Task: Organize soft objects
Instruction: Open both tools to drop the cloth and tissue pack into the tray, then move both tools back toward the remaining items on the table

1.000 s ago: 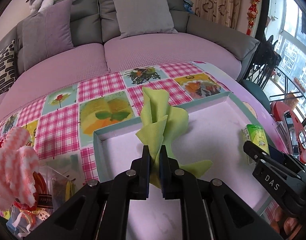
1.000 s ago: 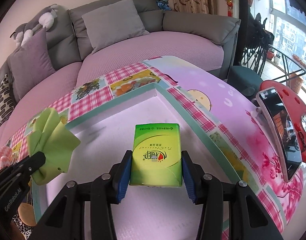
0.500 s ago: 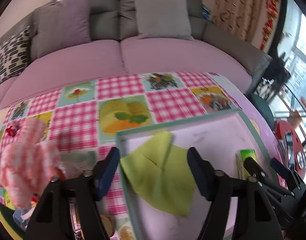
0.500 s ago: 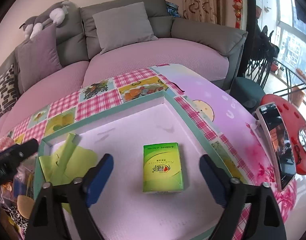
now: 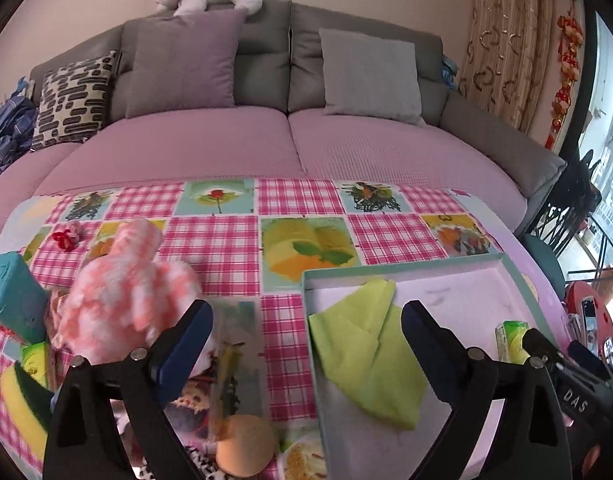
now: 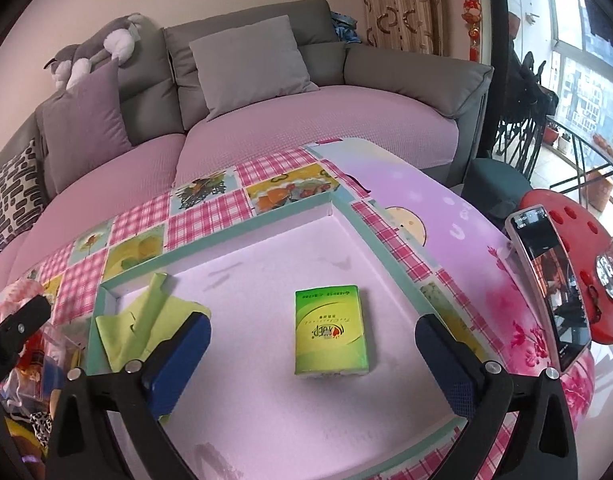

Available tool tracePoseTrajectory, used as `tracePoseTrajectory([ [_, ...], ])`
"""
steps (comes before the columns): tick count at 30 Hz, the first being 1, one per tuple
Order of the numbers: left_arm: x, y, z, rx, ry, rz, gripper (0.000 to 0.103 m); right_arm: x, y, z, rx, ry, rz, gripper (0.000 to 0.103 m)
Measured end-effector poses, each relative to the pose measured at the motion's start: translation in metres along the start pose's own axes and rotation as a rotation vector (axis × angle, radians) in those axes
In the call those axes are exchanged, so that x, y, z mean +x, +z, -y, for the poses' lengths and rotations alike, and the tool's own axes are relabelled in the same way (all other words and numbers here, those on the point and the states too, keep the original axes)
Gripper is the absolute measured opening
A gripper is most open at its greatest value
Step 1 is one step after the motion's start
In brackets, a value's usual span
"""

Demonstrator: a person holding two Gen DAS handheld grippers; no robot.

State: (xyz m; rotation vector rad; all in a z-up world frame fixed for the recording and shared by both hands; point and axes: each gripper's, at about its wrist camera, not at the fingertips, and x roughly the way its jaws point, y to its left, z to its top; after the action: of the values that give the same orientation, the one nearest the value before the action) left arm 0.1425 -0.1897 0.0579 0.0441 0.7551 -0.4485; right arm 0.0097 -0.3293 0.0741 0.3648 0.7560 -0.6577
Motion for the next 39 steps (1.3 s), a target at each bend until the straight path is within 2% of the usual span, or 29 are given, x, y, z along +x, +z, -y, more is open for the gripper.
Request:
tracePoseTrajectory([
  [2, -0.007, -0.003, -0.003, 0.007, 0.0, 0.008, 0.095, -0.002, -0.001, -0.002, -0.009, 0.013, -0.007, 0.103],
  [6, -0.022, -0.008, -0.011, 0.008, -0.036, 0.01, 0.095, -0.017, -0.001, -0.014, -0.063, -0.007, 0.064, 0.103],
  [10, -0.044, -0.012, -0.021, -0.009, -0.025, 0.048, 0.095, -0.028, -0.001, -0.022, -0.054, 0.061, 0.095, 0.103],
  [17, -0.073, -0.023, -0.041, -0.034, -0.015, 0.061, 0.095, -0.055, -0.012, -0.048, -0.114, 0.139, 0.136, 0.103],
  [21, -0.092, -0.035, -0.052, -0.031, 0.006, 0.065, 0.095, -0.068, -0.032, -0.06, -0.115, 0.204, 0.095, 0.103],
  [25, -0.112, -0.046, -0.071, -0.069, 0.004, 0.063, 0.095, -0.076, -0.056, -0.075, -0.176, 0.185, 0.053, 0.103],
  [28, -0.127, -0.051, -0.085, -0.094, 0.012, 0.066, 0.095, -0.078, -0.074, -0.085, -0.208, 0.179, -0.014, 0.103],
  [32, -0.147, -0.058, -0.105, -0.1, 0.064, 0.063, 0.095, -0.084, -0.092, -0.093, -0.206, 0.235, -0.076, 0.103],
  [39, -0.17, -0.067, -0.156, -0.192, 0.132, 0.05, 0.095, -0.109, -0.103, -0.12, -0.266, 0.253, -0.078, 0.103],
])
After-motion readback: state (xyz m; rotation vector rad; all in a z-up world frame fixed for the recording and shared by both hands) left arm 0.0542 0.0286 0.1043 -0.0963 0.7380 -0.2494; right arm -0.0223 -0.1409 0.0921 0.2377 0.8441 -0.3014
